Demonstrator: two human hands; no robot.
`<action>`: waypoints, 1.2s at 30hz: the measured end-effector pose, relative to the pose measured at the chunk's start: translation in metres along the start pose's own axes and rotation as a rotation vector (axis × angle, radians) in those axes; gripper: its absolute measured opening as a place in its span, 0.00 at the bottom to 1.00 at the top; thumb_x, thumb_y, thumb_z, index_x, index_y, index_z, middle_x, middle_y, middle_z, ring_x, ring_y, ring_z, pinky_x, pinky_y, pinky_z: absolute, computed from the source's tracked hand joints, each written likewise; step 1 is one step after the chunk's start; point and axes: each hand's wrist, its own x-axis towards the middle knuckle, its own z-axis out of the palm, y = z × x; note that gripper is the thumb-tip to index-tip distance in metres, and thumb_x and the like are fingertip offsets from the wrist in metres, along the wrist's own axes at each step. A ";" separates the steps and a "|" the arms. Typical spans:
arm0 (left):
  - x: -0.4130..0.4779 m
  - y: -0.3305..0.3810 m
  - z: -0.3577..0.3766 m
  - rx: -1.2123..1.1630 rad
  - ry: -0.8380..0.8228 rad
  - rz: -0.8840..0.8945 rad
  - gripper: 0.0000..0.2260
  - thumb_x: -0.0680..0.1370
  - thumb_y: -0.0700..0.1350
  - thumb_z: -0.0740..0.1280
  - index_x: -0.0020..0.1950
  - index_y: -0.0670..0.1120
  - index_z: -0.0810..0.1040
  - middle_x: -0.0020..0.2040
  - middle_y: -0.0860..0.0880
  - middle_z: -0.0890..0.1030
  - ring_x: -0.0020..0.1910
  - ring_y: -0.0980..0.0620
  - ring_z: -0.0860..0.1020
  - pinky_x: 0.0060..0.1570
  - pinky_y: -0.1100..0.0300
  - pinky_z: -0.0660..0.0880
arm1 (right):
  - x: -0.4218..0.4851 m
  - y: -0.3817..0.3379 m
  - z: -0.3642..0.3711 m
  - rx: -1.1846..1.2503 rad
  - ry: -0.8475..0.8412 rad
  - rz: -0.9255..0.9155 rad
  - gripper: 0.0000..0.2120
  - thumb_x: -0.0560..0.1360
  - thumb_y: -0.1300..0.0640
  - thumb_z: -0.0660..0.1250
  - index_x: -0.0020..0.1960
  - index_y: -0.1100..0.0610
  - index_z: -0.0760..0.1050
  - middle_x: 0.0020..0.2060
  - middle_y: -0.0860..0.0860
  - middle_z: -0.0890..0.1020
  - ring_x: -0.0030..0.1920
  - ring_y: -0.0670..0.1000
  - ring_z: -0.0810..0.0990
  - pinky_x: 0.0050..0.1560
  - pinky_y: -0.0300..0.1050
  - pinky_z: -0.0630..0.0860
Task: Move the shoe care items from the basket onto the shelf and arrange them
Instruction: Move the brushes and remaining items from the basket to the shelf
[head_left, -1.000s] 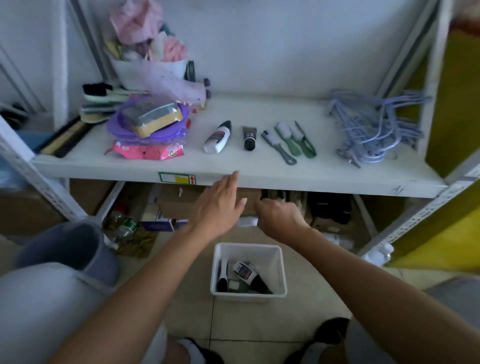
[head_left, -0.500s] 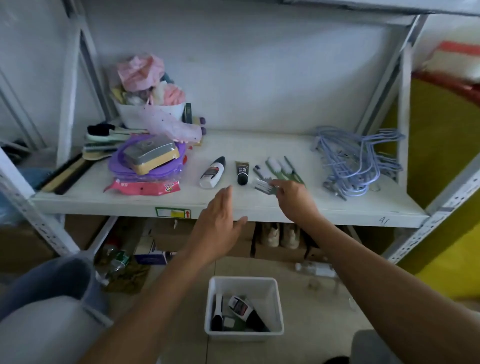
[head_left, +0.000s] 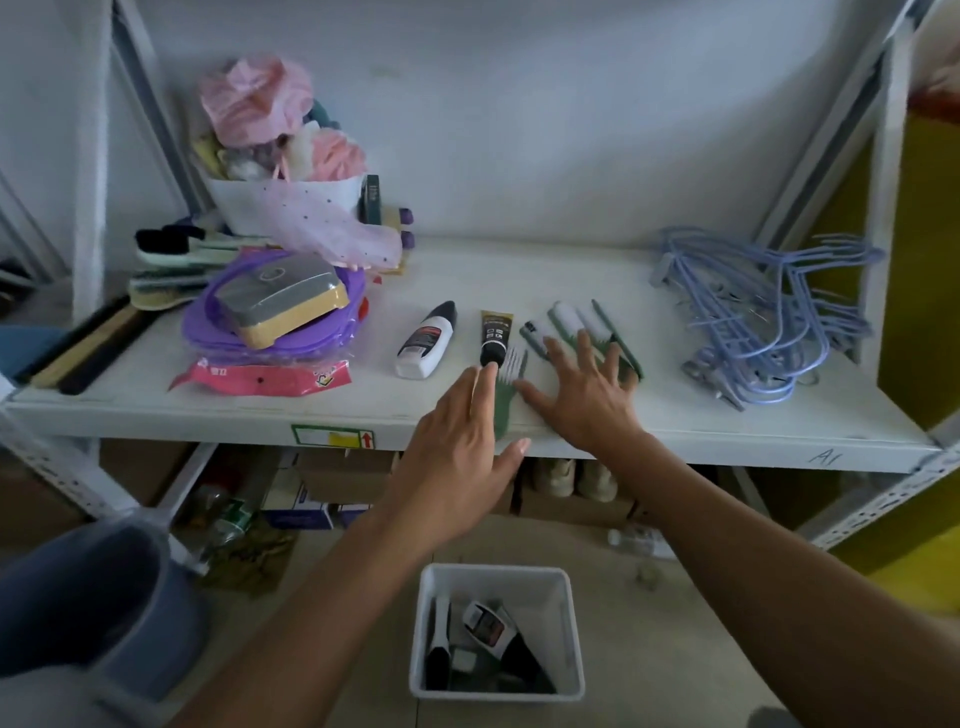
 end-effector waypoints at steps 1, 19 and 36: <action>0.001 0.000 0.001 -0.003 -0.003 -0.002 0.37 0.83 0.62 0.54 0.82 0.49 0.37 0.83 0.47 0.45 0.81 0.51 0.48 0.76 0.55 0.54 | -0.001 -0.001 0.000 -0.001 -0.005 -0.018 0.43 0.69 0.20 0.46 0.78 0.39 0.45 0.81 0.53 0.45 0.78 0.68 0.42 0.72 0.74 0.47; -0.013 -0.021 -0.010 0.171 -0.131 -0.101 0.36 0.83 0.65 0.49 0.82 0.49 0.37 0.83 0.47 0.38 0.82 0.49 0.43 0.78 0.51 0.49 | -0.005 -0.023 -0.016 -0.026 -0.007 0.037 0.45 0.74 0.34 0.62 0.81 0.50 0.44 0.80 0.56 0.44 0.79 0.62 0.39 0.75 0.68 0.44; -0.041 -0.005 -0.022 0.234 -0.215 -0.109 0.37 0.83 0.65 0.49 0.81 0.49 0.32 0.81 0.47 0.32 0.80 0.49 0.33 0.73 0.54 0.36 | -0.003 0.011 -0.016 -0.104 -0.075 -0.005 0.29 0.79 0.33 0.48 0.78 0.40 0.48 0.81 0.51 0.46 0.79 0.63 0.41 0.73 0.70 0.47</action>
